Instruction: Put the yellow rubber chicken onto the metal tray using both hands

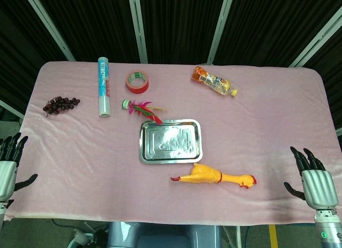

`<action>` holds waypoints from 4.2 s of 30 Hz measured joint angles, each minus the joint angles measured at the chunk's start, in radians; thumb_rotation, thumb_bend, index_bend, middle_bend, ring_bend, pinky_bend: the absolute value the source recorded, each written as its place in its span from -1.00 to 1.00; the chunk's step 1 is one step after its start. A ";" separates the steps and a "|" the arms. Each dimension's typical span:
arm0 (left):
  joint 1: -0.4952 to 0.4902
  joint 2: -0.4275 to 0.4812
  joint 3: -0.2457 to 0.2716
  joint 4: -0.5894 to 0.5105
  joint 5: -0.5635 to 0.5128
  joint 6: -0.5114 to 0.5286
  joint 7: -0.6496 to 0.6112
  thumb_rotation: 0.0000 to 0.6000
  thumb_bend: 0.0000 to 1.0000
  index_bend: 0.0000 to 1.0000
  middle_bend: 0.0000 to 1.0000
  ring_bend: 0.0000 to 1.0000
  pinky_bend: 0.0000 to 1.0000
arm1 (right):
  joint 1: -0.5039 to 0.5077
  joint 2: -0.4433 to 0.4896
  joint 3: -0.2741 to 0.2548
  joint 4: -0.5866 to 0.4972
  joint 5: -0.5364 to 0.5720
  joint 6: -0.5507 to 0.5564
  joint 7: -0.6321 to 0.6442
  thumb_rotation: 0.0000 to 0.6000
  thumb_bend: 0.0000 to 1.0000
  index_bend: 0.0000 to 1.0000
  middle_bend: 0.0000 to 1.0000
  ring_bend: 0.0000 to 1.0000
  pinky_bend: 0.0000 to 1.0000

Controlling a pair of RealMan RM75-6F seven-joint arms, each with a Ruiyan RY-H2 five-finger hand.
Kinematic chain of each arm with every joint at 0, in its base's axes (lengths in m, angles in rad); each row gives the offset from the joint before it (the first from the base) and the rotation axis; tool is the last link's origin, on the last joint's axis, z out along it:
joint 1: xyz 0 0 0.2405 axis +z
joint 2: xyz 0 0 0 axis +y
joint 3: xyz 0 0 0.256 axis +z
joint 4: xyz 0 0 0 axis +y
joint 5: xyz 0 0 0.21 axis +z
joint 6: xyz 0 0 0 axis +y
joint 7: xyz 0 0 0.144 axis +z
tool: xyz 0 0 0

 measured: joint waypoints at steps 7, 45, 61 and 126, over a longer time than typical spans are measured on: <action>0.009 0.000 0.011 -0.002 0.003 0.003 -0.008 1.00 -1.00 -1.00 -1.00 -1.00 -1.00 | -0.006 0.012 -0.016 -0.014 -0.031 0.012 0.022 1.00 -0.58 -0.95 -0.62 -0.82 -0.55; 0.048 0.016 0.031 -0.026 0.048 0.049 -0.161 1.00 -1.00 -0.99 -0.99 -1.00 -1.00 | 0.132 0.023 -0.067 -0.108 -0.230 -0.160 0.064 1.00 -0.58 -0.80 -0.62 -0.64 -0.36; 0.030 0.079 0.007 -0.090 0.049 0.044 -0.124 1.00 -1.00 -0.98 -0.99 -1.00 -1.00 | 0.324 -0.051 -0.002 -0.084 0.019 -0.536 -0.057 1.00 -0.58 -0.79 -0.62 -0.64 -0.36; -0.014 0.082 0.014 -0.109 0.070 -0.024 -0.145 1.00 -1.00 -0.95 -0.98 -1.00 -1.00 | 0.449 -0.127 -0.057 0.094 -0.087 -0.524 0.453 1.00 0.39 0.80 0.35 0.34 0.60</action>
